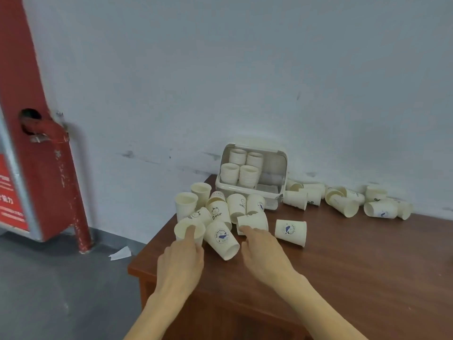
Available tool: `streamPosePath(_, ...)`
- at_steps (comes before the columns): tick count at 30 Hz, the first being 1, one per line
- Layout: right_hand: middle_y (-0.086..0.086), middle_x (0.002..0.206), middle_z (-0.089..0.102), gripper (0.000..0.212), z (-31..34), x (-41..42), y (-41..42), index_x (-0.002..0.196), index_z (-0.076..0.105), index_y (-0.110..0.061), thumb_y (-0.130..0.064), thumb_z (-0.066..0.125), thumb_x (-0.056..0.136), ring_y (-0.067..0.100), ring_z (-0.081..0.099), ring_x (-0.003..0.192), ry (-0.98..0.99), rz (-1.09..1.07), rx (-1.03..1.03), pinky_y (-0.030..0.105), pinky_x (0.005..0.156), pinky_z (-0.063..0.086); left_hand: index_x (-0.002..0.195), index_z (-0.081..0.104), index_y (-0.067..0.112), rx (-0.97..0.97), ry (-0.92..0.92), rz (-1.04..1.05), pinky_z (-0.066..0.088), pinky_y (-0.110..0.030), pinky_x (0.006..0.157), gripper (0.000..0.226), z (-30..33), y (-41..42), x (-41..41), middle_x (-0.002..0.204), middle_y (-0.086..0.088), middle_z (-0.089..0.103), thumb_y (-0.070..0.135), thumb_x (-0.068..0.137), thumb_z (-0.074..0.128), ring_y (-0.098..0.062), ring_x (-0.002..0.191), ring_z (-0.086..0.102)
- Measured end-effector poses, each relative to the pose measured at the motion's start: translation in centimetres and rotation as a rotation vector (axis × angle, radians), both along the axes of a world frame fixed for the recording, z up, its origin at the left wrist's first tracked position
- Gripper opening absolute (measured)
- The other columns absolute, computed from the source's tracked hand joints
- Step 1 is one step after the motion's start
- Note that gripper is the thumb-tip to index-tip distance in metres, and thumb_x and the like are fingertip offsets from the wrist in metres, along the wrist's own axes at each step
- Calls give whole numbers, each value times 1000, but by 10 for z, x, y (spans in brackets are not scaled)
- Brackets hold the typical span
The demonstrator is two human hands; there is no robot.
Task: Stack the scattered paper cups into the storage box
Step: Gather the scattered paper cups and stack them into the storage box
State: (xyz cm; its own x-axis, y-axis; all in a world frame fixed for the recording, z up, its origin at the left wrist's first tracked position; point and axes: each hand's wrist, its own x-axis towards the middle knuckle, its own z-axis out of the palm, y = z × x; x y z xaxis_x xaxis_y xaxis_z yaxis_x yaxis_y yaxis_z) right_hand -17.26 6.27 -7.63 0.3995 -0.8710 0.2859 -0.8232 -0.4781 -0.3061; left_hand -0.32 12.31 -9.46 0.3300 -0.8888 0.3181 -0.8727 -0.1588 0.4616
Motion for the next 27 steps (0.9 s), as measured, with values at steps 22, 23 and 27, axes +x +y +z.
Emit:
streamPosePath(22, 13, 111, 56, 32, -1, 79, -49, 123, 43, -14, -17, 47, 91, 33, 51, 105, 443, 102, 15, 36, 74, 35, 95, 43, 28, 31, 1, -29, 49, -39, 70, 15, 20, -18, 39, 85, 2, 65, 35, 99, 31, -24, 80, 60)
streamPosePath(23, 13, 109, 57, 29, 1, 79, -48, 119, 43, -13, -16, 47, 91, 32, 52, 103, 440, 109, 19, 36, 72, 34, 92, 42, 28, 32, 4, -33, 49, -39, 69, 15, 23, -21, 38, 84, 1, 64, 35, 99, 31, -24, 79, 59)
streamPosePath(27, 11, 104, 59, 20, 10, 80, -45, 110, 44, -12, -16, 46, 91, 32, 57, 98, 427, 119, 33, 35, 67, 31, 89, 40, 28, 18, 0, -62, 43, -34, 61, 15, 32, -29, 37, 81, 2, 64, 36, 99, 32, -19, 69, 52)
